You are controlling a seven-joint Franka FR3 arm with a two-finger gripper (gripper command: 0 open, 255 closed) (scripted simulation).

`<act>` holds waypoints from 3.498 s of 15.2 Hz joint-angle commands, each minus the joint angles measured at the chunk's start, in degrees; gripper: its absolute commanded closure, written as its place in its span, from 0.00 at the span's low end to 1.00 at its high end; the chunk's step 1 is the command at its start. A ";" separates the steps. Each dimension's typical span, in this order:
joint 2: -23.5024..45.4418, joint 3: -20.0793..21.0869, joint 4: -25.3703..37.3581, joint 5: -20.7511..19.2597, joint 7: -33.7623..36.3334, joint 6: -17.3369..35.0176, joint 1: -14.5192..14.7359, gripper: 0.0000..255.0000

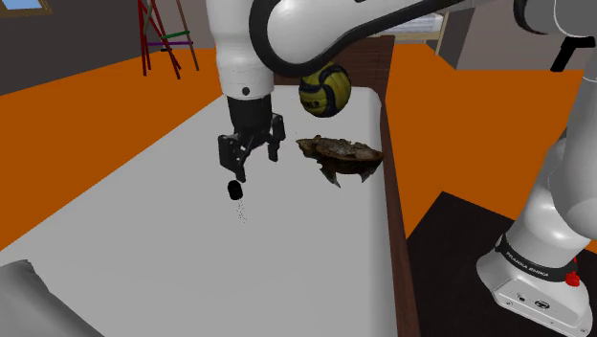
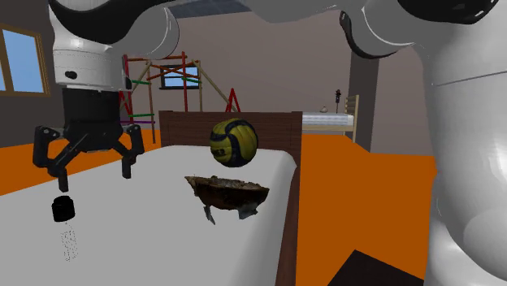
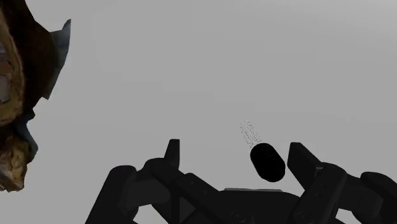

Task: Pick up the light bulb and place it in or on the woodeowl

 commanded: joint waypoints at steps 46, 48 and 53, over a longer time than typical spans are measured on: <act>10.61 0.37 19.50 -5.35 3.73 -9.79 5.92 1.00; 10.95 0.38 21.56 -5.50 3.72 -11.51 6.26 1.00; 12.22 0.37 27.39 -6.08 3.74 -16.10 7.38 1.00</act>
